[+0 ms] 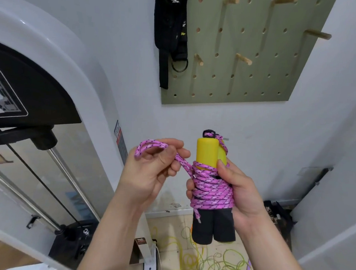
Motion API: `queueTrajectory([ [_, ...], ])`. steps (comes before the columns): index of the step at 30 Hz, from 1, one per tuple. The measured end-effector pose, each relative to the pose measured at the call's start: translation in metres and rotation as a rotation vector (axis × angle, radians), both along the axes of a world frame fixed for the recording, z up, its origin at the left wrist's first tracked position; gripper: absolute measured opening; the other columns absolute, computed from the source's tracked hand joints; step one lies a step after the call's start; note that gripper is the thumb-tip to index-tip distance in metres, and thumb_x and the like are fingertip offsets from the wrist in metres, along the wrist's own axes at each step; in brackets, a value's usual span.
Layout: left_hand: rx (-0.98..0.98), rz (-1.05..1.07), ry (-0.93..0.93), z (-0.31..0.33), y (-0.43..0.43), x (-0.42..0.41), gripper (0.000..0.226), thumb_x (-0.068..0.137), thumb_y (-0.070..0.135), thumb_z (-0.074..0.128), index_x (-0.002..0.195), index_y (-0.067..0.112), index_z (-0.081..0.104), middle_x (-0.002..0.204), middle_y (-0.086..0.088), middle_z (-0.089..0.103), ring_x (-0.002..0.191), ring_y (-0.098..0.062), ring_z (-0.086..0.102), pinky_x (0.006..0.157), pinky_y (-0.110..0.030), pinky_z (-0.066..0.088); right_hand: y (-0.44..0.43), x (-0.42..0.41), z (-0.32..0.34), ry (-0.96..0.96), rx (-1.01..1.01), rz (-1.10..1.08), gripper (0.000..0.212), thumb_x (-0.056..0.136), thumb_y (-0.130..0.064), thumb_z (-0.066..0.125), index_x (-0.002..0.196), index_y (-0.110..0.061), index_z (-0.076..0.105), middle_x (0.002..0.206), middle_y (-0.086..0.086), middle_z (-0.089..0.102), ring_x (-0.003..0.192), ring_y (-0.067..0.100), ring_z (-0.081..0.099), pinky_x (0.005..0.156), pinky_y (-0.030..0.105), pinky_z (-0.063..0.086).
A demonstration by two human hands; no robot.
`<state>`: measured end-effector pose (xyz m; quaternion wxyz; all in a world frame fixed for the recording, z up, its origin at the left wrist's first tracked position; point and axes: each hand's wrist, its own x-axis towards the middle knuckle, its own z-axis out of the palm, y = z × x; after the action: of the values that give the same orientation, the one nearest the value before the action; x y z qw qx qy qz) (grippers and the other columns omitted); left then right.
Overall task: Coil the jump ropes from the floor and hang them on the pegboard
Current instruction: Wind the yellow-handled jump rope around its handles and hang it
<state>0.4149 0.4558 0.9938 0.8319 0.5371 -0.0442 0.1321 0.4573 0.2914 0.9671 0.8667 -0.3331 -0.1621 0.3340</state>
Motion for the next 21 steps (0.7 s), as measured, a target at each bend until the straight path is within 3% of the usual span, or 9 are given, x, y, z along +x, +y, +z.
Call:
queueTrajectory([
  [4,0.359,0.214,-0.015,0.014,-0.011,-0.002,0.016,0.069,0.020,0.070,0.085,0.017,0.072,0.061,-0.007,0.068,0.044,-0.013,0.053,0.045,-0.021,0.045,0.002,0.001,0.005,-0.104,-0.153,-0.161,0.079,0.060,-0.020,0.089,0.125,-0.003,0.047,0.098,0.028,0.068,0.073,0.040,0.069,0.064,0.049,0.058],
  [6,0.592,0.300,-0.144,0.015,-0.012,-0.004,0.003,0.078,0.019,0.072,0.080,0.021,0.073,0.064,0.003,0.067,0.052,-0.007,0.056,0.051,-0.020,0.046,0.000,0.001,0.012,-0.177,-0.274,-0.267,0.063,0.070,-0.013,0.081,0.122,-0.006,0.047,0.099,0.026,0.068,0.077,0.039,0.069,0.065,0.049,0.058],
  [9,1.068,0.467,-0.353,0.011,-0.014,-0.002,0.012,0.080,0.007,0.070,0.083,0.017,0.076,0.081,0.007,0.063,0.072,-0.001,0.058,0.062,-0.013,0.044,-0.004,-0.003,0.024,-0.465,-0.595,-0.465,0.047,0.079,-0.023,0.079,0.115,-0.018,0.049,0.103,0.005,0.071,0.093,0.023,0.070,0.083,0.044,0.056],
  [10,1.096,0.502,-0.347,0.011,-0.017,-0.002,0.013,0.078,0.006,0.072,0.084,0.016,0.077,0.082,0.006,0.062,0.073,0.000,0.057,0.063,-0.011,0.042,-0.005,-0.005,0.027,-0.561,-0.702,-0.508,0.047,0.078,-0.030,0.078,0.113,-0.024,0.048,0.100,-0.005,0.071,0.091,0.013,0.069,0.083,0.036,0.056],
  [12,1.049,0.512,-0.275,0.014,-0.023,-0.001,0.016,0.074,0.006,0.077,0.085,0.018,0.078,0.078,0.009,0.065,0.070,0.000,0.059,0.062,-0.012,0.045,-0.003,-0.011,0.027,-0.708,-0.882,-0.567,0.045,0.079,-0.036,0.076,0.109,-0.029,0.043,0.087,-0.017,0.067,0.077,0.002,0.065,0.069,0.023,0.052],
  [14,1.052,0.503,-0.209,0.016,-0.031,0.000,0.014,0.071,0.012,0.080,0.082,0.021,0.076,0.072,0.010,0.067,0.066,-0.005,0.060,0.063,-0.021,0.050,-0.001,-0.015,0.023,-0.817,-1.023,-0.651,0.042,0.083,-0.035,0.071,0.108,-0.032,0.037,0.084,-0.016,0.065,0.072,0.005,0.062,0.063,0.027,0.049],
  [16,1.027,0.479,-0.131,0.019,-0.036,0.002,0.016,0.071,0.014,0.082,0.079,0.021,0.070,0.065,0.006,0.065,0.060,-0.009,0.059,0.062,-0.030,0.052,-0.001,-0.017,0.020,-0.901,-1.129,-0.738,0.043,0.084,-0.035,0.067,0.111,-0.033,0.033,0.092,-0.013,0.063,0.080,0.012,0.060,0.064,0.033,0.046],
  [21,0.748,0.309,0.083,0.033,-0.040,0.001,0.041,0.068,0.006,0.083,0.092,0.032,0.062,0.066,0.001,0.069,0.057,-0.014,0.066,0.063,-0.026,0.057,-0.006,-0.020,0.025,-0.968,-1.203,-0.798,0.043,0.083,-0.037,0.064,0.110,-0.032,0.030,0.094,-0.009,0.060,0.078,0.015,0.056,0.061,0.032,0.042],
])
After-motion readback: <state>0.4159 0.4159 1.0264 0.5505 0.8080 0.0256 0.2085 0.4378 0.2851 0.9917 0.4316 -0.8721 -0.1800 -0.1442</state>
